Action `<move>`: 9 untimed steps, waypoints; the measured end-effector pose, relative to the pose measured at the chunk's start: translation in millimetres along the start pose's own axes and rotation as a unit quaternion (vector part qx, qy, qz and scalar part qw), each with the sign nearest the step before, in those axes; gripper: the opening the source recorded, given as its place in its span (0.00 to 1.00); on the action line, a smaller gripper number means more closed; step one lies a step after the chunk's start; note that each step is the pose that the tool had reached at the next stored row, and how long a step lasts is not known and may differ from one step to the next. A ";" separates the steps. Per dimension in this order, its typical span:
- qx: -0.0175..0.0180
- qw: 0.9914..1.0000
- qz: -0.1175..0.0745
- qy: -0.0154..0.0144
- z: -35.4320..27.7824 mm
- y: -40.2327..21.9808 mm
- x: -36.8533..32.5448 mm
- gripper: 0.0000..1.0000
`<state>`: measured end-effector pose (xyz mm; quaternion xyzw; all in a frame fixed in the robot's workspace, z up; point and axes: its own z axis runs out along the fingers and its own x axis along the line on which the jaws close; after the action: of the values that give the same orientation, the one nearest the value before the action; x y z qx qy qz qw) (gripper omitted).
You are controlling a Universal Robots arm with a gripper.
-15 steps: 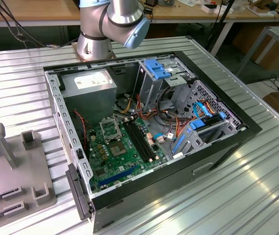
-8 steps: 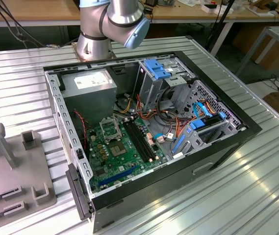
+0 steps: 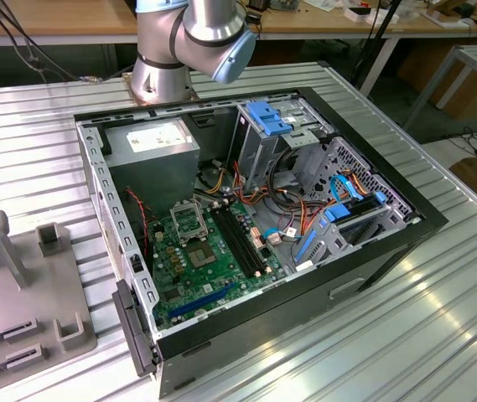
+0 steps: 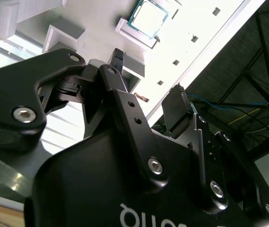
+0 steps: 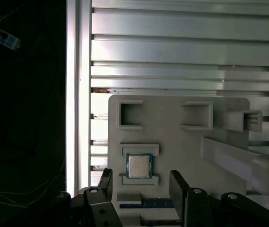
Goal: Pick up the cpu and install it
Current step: 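Pick up the cpu and move it towards the insertion slot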
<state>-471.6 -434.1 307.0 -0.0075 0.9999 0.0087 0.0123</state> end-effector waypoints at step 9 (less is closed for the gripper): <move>0.000 1.000 0.000 0.000 2.4 -0.1 -0.3 0.60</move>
<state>-471.2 -434.1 304.6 -0.0075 0.9999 0.0085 0.0123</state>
